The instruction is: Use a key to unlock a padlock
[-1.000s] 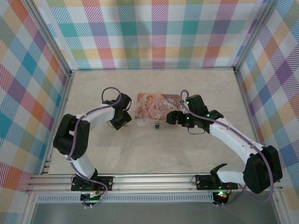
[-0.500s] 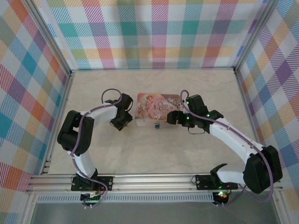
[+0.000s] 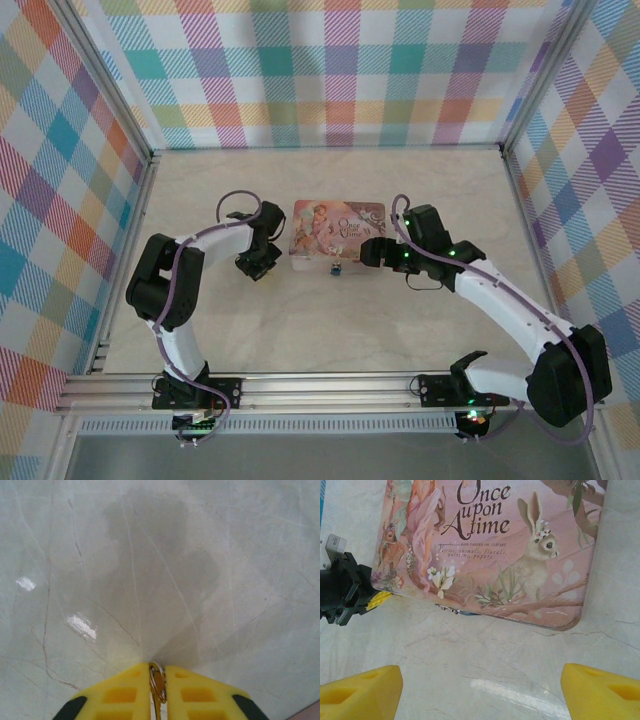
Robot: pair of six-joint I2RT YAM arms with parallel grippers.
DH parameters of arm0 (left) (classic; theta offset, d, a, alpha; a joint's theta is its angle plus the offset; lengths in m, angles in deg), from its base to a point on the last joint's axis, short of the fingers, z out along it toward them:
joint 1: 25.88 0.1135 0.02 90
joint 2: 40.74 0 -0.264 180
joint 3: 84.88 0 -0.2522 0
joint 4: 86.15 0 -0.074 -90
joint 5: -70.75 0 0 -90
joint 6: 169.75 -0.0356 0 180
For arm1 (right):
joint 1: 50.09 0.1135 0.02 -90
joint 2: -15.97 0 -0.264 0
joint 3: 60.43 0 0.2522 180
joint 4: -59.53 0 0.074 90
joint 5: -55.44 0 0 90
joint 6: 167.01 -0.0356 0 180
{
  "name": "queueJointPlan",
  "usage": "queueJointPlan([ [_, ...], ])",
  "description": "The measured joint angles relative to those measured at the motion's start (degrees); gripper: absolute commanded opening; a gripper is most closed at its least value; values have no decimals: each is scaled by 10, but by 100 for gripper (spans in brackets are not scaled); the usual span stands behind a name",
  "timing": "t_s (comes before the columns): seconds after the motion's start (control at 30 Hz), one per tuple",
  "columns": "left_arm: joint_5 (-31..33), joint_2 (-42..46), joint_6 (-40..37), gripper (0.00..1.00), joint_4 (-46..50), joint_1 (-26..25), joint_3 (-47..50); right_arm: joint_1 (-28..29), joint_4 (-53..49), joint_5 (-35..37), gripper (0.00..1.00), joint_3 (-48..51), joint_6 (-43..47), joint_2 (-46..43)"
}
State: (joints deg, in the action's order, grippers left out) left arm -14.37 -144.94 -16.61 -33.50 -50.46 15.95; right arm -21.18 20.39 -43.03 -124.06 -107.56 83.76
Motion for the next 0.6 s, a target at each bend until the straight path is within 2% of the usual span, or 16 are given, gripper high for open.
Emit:
queueJointPlan([
  [0.3, -5, 26, -12, 0, -17, 5, 22, 0, 1, 1, 83, 14, -1, -5],
  [0.6, -7, 129, -77, 0, 0, 5, 4, 0, 5, 1, 83, 15, -1, -16],
])
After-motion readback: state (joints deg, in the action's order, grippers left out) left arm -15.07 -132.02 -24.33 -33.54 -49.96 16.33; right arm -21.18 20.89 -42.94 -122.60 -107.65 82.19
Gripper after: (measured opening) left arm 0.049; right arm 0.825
